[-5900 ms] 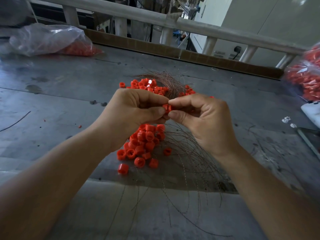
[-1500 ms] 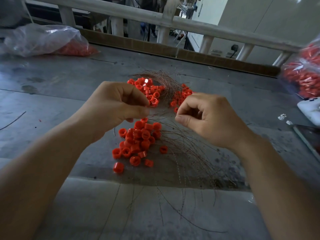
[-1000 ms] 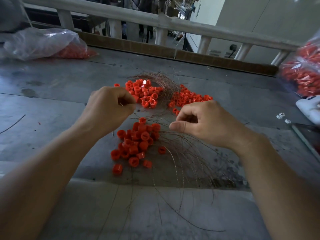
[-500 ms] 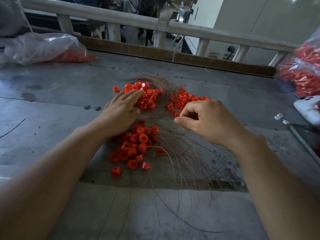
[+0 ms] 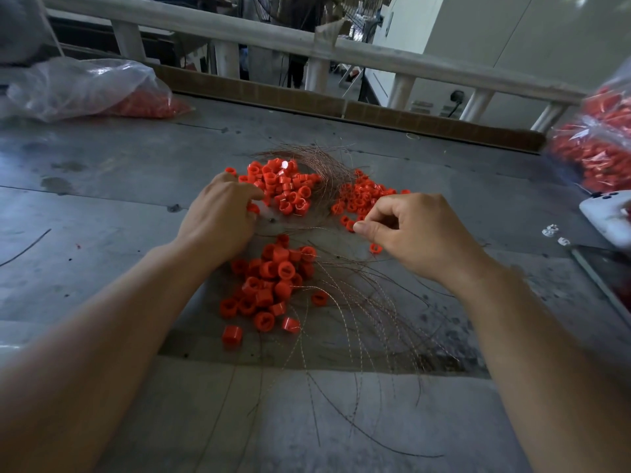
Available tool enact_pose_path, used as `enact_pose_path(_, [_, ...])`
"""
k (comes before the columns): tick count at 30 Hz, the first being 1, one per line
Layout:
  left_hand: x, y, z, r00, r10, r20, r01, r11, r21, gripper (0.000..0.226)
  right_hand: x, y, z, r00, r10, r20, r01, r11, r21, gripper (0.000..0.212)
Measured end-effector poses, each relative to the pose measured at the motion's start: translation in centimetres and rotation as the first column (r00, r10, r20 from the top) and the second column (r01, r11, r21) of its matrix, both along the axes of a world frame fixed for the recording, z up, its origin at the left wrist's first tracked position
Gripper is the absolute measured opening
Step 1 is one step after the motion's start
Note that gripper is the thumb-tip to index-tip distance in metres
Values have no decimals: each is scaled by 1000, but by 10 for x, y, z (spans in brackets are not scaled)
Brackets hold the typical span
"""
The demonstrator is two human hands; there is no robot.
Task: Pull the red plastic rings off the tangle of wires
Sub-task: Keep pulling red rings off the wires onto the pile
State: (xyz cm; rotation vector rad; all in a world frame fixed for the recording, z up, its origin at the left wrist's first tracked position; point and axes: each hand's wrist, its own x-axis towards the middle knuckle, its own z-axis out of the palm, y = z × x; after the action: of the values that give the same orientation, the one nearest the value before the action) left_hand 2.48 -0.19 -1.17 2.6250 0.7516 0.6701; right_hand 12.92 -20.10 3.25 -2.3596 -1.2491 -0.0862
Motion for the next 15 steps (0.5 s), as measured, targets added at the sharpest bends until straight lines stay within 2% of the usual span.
enact_pose_path(4, [-2, -3, 1, 999, 16, 30, -16, 1000, 2, 23, 1, 4, -9, 1000, 19, -22, -19, 1000, 0, 14])
enact_pose_path(9, [-4, -4, 3, 996, -3, 85, 7, 999, -40, 17, 2, 14, -18, 996, 86, 31, -86, 996, 9, 12])
enact_pose_path(15, [-8, -14, 12, 982, -47, 183, 68, 991, -111, 14, 5, 21, -25, 980, 168, 111, -153, 979, -133, 22])
